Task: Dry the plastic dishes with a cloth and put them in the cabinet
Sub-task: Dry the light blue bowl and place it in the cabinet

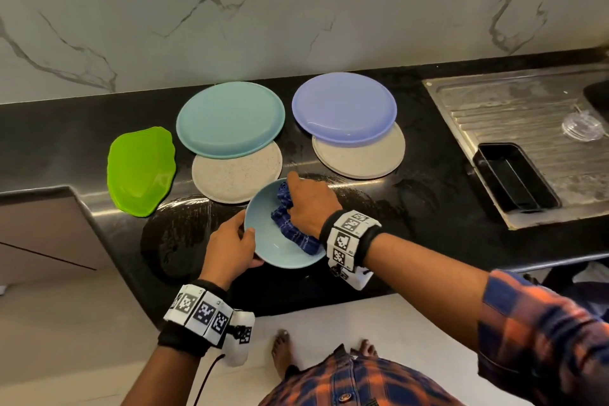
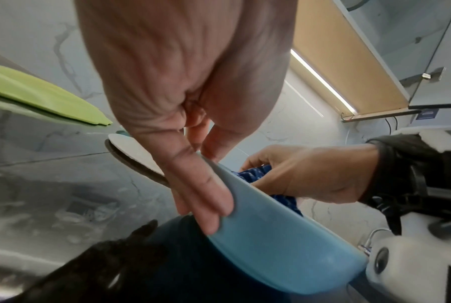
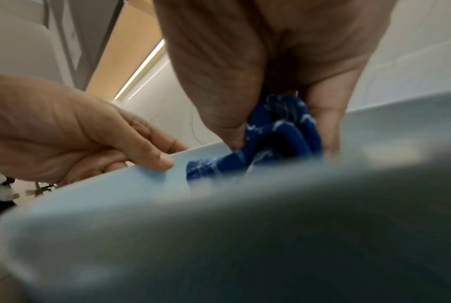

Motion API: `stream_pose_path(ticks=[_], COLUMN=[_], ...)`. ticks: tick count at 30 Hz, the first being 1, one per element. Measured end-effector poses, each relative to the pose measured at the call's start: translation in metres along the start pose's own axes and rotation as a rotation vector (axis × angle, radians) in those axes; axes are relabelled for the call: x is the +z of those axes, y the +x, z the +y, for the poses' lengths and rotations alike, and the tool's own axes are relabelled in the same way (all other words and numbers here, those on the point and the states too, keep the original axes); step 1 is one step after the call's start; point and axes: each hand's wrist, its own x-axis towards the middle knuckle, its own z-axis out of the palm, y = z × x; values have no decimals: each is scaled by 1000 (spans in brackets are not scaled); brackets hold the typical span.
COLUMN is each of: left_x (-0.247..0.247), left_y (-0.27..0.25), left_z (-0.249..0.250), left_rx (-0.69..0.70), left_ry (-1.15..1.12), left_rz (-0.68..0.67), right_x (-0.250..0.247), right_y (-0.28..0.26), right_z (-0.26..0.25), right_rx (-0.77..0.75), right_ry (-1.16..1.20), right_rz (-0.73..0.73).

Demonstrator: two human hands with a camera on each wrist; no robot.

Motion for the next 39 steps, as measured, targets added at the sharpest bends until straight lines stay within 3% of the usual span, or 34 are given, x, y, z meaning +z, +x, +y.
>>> stream_pose_path(ticks=[8, 14, 17, 19, 24, 28, 31, 36, 39], left_x=[-1, 2, 6, 8, 12, 18, 18, 15, 20], left_y=[3, 7, 7, 6, 4, 3, 5, 11, 14], left_z=[2, 2, 5, 7, 12, 12, 12, 17, 23], left_rx=[-76, -89, -82, -63, 48, 143, 169, 151, 162], left_ry=[-200, -140, -83, -50, 113, 201, 235, 386, 431], left_rz=[-37, -11, -12, -11, 23, 88, 123, 106, 88], right_x=[11, -12, -33, -45, -36, -19, -3, -16, -29], right_y=[2, -15, -17, -13, -5, -4, -10, -26, -21], right_z=[-21, 7, 12, 18, 24, 17, 9, 18, 31], right_rx=[-205, -336, -413, -381, -163, -59, -110, -341, -412], right_ry=[85, 40, -67, -39, 132, 106, 122, 57, -58], right_rz=[-182, -572, -673, -627, -235, -169, -206, -589, -634])
